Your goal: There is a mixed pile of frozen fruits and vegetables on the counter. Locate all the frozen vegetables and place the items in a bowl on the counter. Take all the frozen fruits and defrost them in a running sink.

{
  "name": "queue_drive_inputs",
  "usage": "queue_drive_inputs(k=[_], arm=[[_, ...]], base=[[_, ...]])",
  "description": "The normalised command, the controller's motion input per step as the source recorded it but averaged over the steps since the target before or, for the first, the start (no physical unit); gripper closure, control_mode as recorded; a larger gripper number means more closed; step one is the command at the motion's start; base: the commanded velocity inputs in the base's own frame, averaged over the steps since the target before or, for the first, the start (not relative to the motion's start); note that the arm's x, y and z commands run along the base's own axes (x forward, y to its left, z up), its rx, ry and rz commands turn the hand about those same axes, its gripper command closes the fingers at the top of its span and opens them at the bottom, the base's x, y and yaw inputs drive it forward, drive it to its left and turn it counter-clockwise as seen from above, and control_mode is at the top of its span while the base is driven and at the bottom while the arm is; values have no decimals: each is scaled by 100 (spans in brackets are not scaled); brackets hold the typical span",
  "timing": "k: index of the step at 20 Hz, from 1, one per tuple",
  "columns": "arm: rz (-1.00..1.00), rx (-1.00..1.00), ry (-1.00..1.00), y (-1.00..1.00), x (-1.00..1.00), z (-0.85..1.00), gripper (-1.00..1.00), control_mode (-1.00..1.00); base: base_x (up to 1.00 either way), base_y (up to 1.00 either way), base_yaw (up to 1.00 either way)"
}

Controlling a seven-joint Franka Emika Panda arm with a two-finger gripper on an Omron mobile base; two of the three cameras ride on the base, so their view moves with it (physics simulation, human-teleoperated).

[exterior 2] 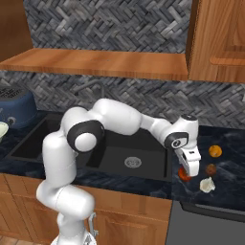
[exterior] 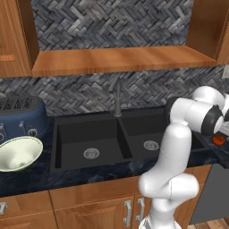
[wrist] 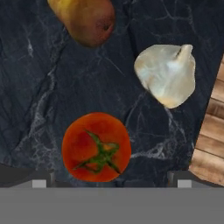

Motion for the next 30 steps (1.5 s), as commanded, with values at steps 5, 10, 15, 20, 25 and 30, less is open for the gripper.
queue_drive_inputs(k=[5,10,15,20,25,30], arm=[[-4,2,0,-3,0,-16,-100,-100],[-3,2,0,-5,0,-16,-100,-100],[-3,1,0,-5,0,-16,-100,-100],[-2,0,0,-1,0,-20,-100,-100],[-2,1,0,0,0,-38,-100,-100],[-2,2,0,0,0,-52,-100,-100]], base=[[0,0,0],[0,0,0],[0,0,0],[0,0,0],[0,0,0],[0,0,0]])
